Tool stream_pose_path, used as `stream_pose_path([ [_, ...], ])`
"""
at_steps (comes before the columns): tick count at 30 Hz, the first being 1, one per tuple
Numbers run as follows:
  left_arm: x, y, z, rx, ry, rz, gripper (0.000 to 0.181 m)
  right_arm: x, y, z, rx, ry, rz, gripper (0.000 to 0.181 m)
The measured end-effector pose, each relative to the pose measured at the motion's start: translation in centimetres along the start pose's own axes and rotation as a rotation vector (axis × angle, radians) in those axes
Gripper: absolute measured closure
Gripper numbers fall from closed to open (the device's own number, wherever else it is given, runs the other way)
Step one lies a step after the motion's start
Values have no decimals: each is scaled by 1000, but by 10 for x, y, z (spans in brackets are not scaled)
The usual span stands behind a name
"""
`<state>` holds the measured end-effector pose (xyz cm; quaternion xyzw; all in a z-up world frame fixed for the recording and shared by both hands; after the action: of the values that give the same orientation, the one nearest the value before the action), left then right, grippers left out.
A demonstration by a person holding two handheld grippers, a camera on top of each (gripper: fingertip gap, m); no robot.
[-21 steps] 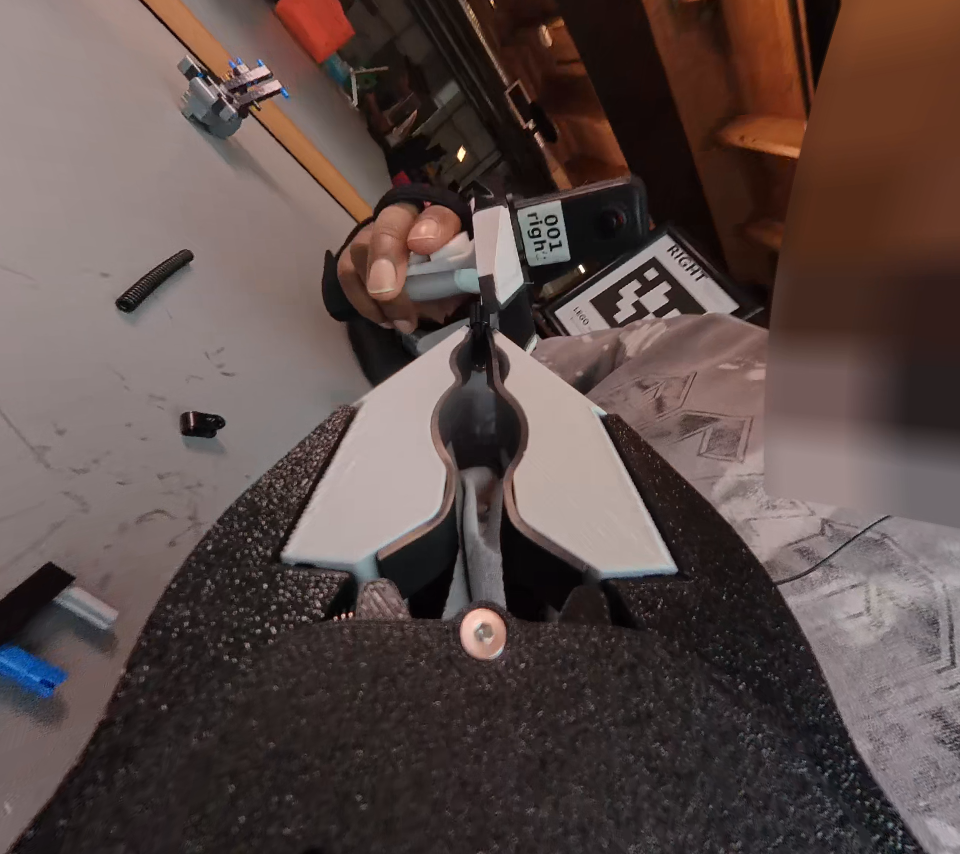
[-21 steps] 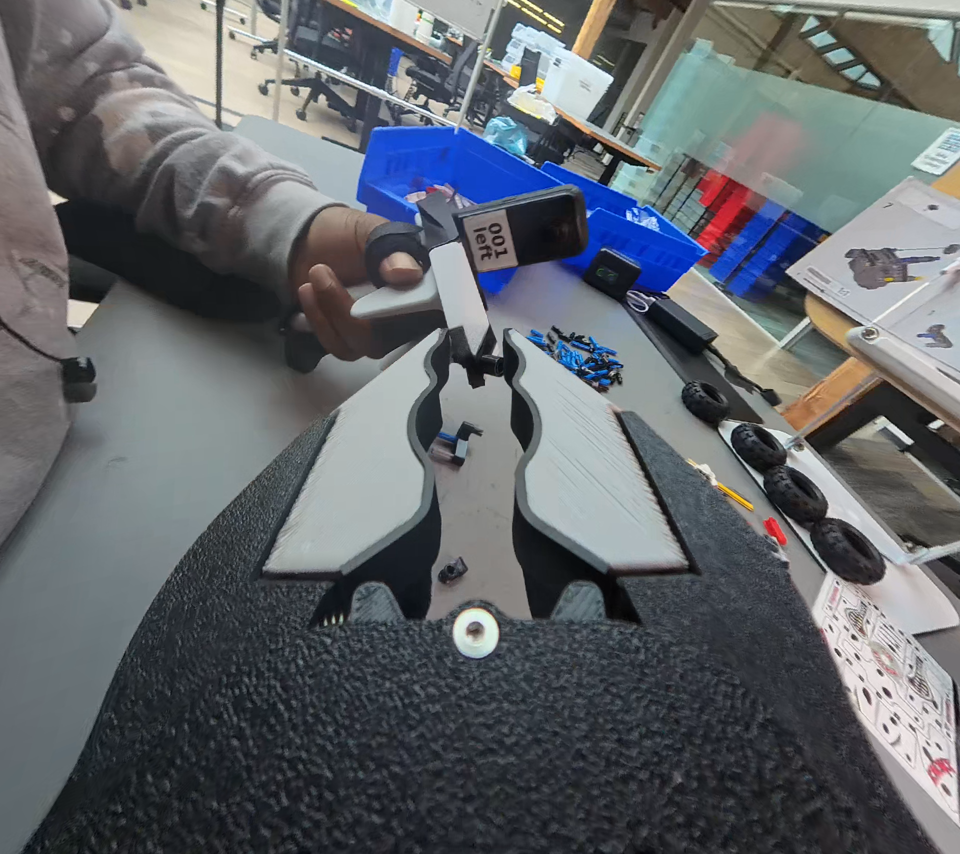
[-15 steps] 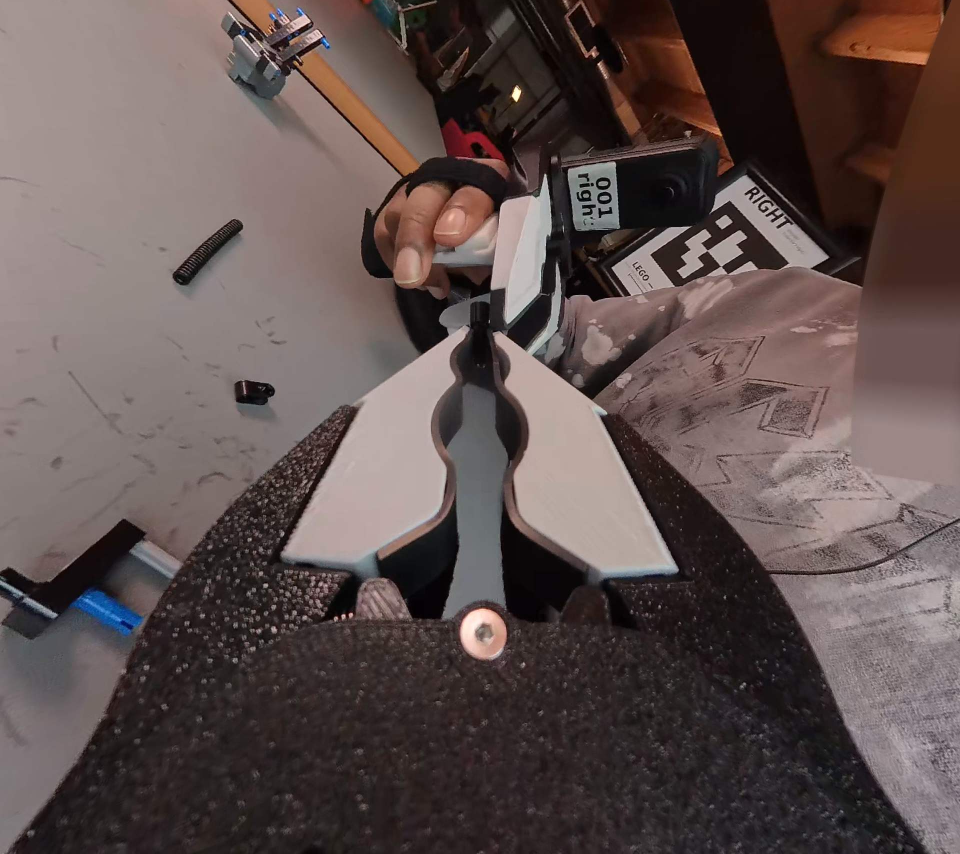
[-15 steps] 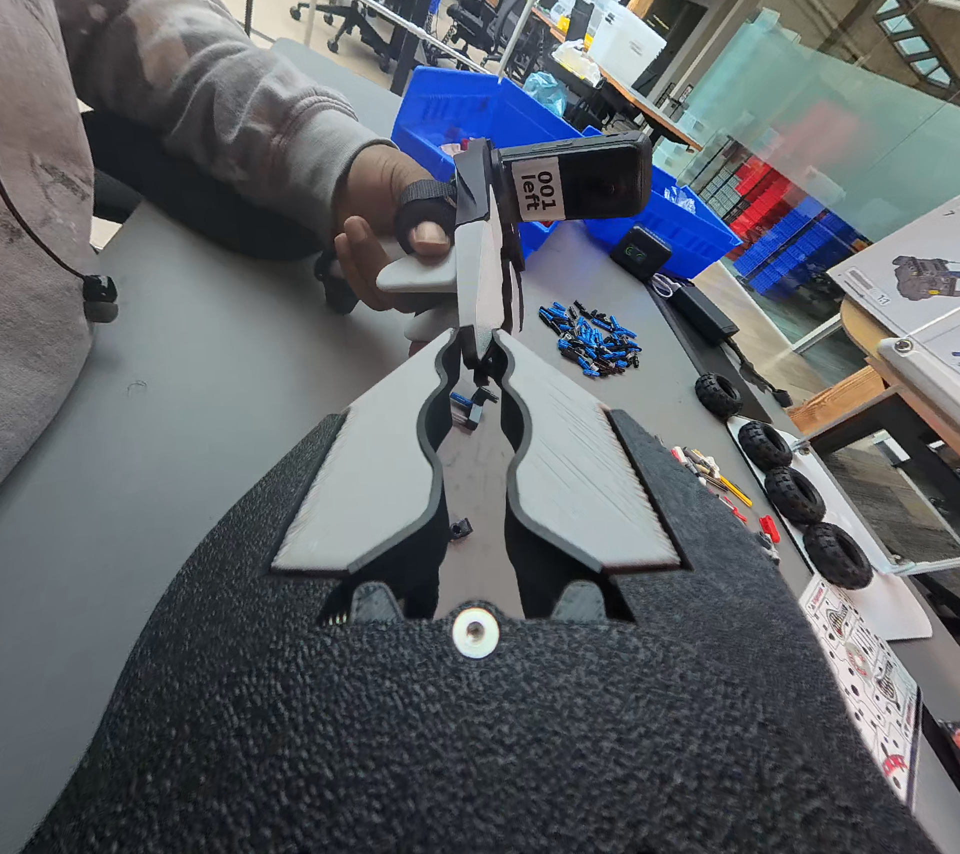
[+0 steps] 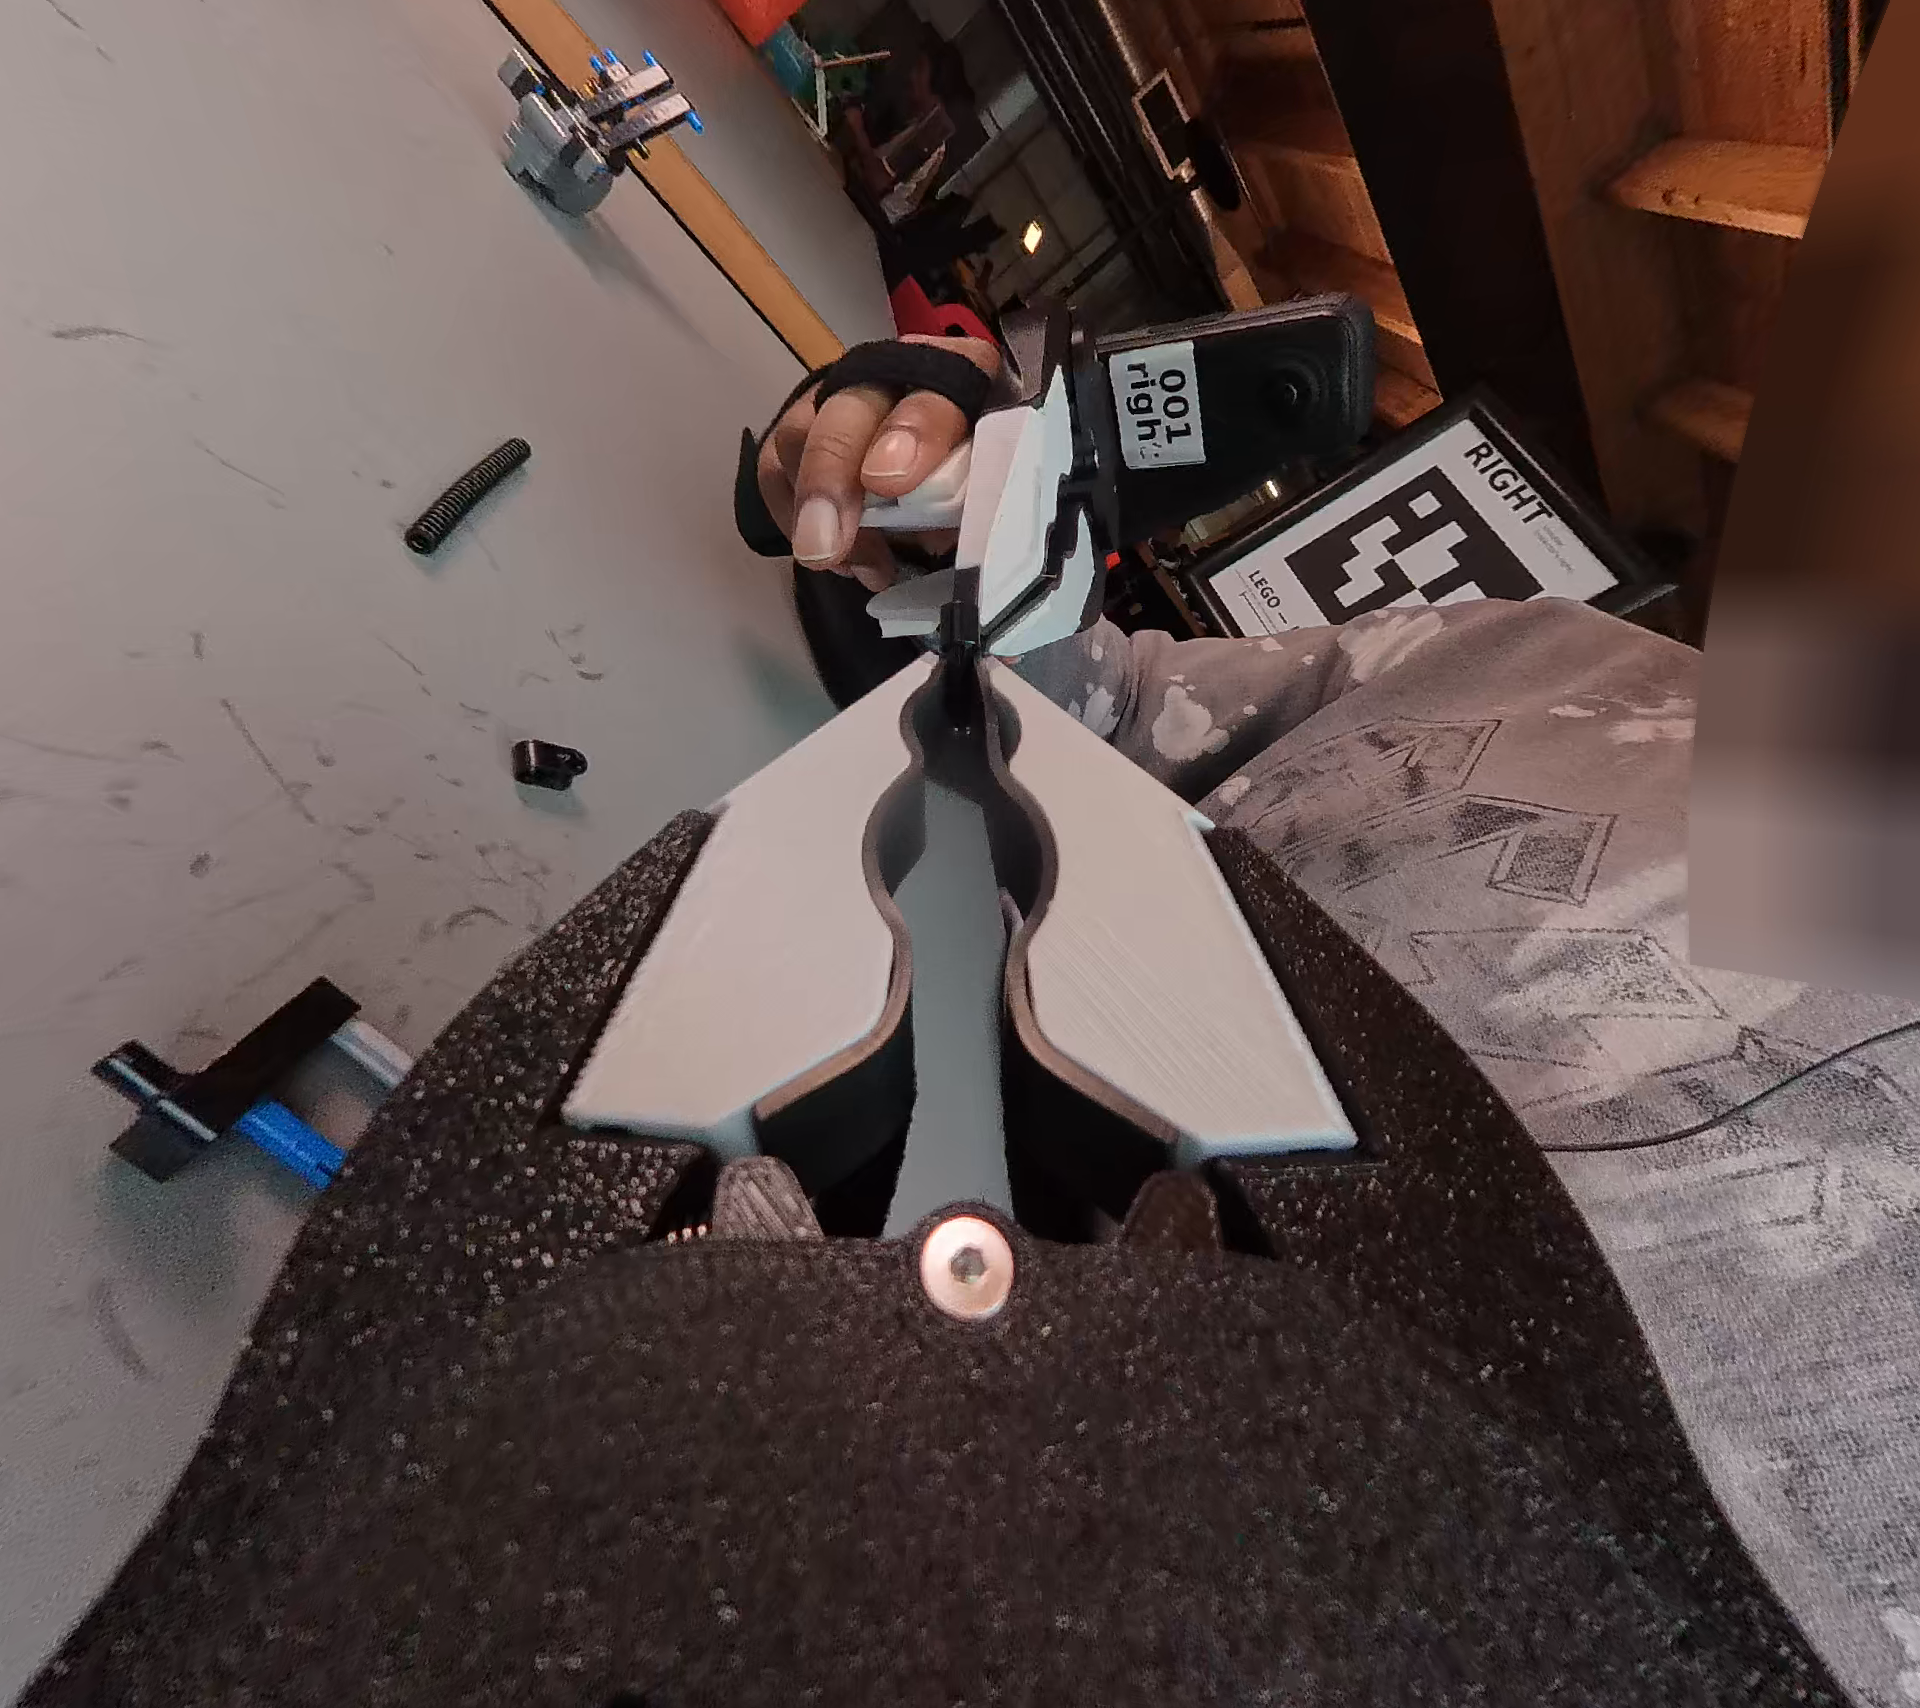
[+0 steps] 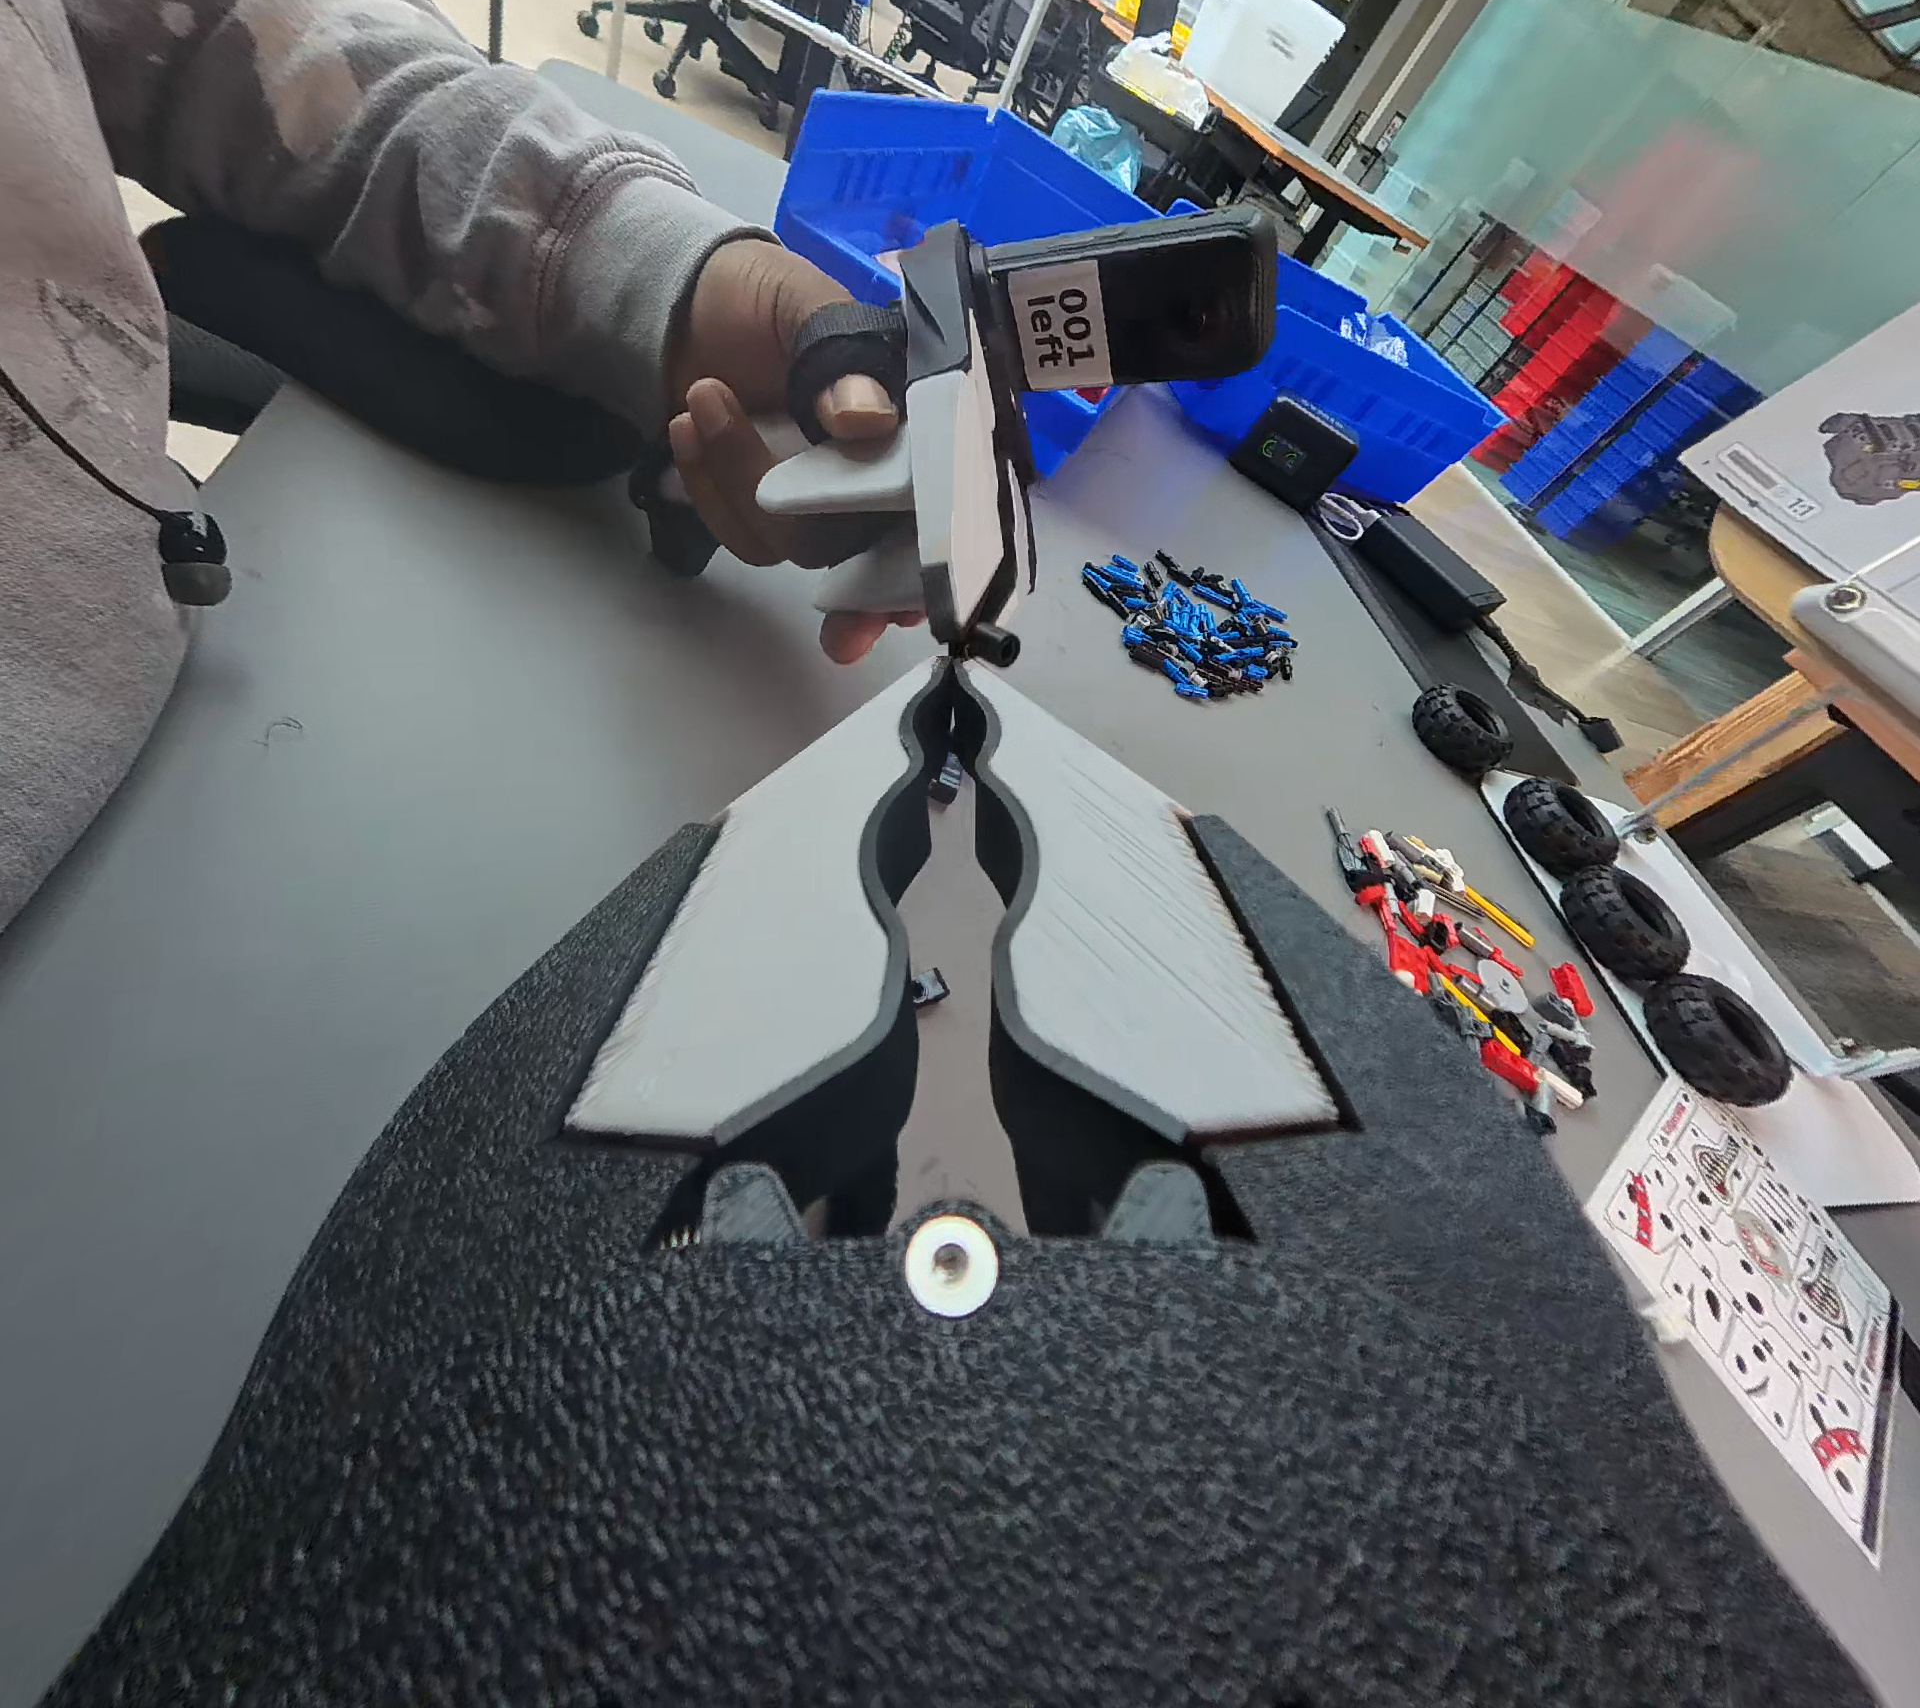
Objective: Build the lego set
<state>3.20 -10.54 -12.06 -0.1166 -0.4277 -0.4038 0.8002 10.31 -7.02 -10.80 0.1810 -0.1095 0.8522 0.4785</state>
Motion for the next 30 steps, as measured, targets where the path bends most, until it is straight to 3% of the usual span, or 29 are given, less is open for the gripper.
stream_pose_path([
  [9,-2,-4,7,31,99,57,178,10,-5,-1,18,35,-76,181],
  [14,4,-1,-1,-47,207,53,178,4,0,6,43,11,-67,163],
  [21,9,3,-10,-104,201,12,178,-9,4,9,41,-21,-3,181],
  [30,10,1,-9,-103,179,-11,178,-1,-2,10,46,-5,-26,175],
])
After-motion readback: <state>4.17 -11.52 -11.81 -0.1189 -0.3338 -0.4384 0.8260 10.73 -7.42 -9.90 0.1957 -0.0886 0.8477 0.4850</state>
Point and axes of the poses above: each gripper's, where its closed fingertips meet, y out along the fingers, z out of its top, x = y × z across the jaws, the point moved 4 cm from there along -y, back along the fingers, and after that the axes turned 13 degrees about x, right-handed, at the moved point
